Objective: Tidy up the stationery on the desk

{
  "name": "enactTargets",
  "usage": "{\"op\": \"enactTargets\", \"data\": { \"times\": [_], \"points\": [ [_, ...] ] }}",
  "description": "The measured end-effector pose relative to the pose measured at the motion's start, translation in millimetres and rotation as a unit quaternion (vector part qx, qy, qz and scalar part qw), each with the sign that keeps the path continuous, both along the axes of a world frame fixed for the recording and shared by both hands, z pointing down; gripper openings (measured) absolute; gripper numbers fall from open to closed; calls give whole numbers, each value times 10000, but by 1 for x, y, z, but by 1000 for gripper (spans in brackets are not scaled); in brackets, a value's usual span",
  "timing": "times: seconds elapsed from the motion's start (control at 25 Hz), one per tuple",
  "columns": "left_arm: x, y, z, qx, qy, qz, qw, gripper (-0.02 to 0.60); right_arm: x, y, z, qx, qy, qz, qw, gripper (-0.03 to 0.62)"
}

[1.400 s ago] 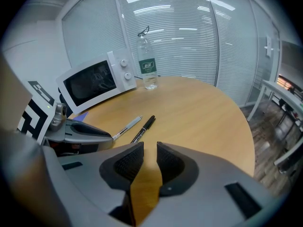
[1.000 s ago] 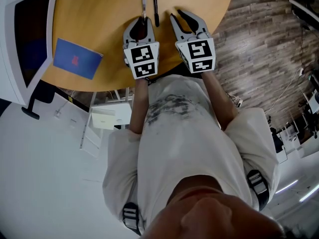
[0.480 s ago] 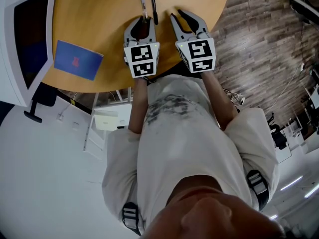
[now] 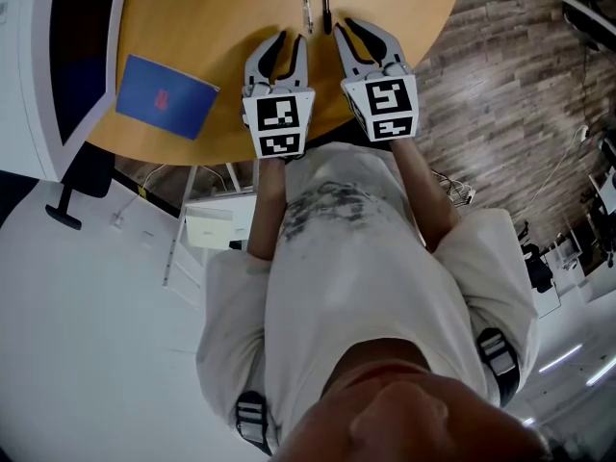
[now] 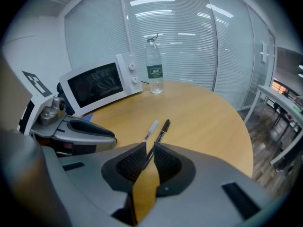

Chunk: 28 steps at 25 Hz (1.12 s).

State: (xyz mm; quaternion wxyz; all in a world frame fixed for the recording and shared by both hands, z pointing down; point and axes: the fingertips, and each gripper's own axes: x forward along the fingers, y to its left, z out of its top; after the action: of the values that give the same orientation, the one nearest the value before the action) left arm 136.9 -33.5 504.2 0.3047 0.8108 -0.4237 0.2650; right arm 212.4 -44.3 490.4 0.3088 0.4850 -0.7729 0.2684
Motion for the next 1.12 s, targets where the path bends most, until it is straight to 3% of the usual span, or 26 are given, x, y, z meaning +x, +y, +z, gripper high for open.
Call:
{"op": "enactTargets", "data": {
  "times": [0.12, 0.28, 0.8, 1.12],
  "points": [
    [-28, 5, -9, 139, -64, -131, 9998, 37, -28, 5, -6, 94, -14, -185, 9998, 87],
    [-73, 17, -13, 188, -139, -386, 9990, 14, -75, 14, -10, 137, -41, -571, 9983, 74],
    [-220, 80, -1, -5, -357, -1595, 9865, 9, -221, 57, -3, 29, -94, -1995, 9799, 63],
    [-265, 121, 18, -318, -385, -2193, 9744, 9, -269, 80, 19, -158, 163, -2741, 9614, 63]
  ]
}}
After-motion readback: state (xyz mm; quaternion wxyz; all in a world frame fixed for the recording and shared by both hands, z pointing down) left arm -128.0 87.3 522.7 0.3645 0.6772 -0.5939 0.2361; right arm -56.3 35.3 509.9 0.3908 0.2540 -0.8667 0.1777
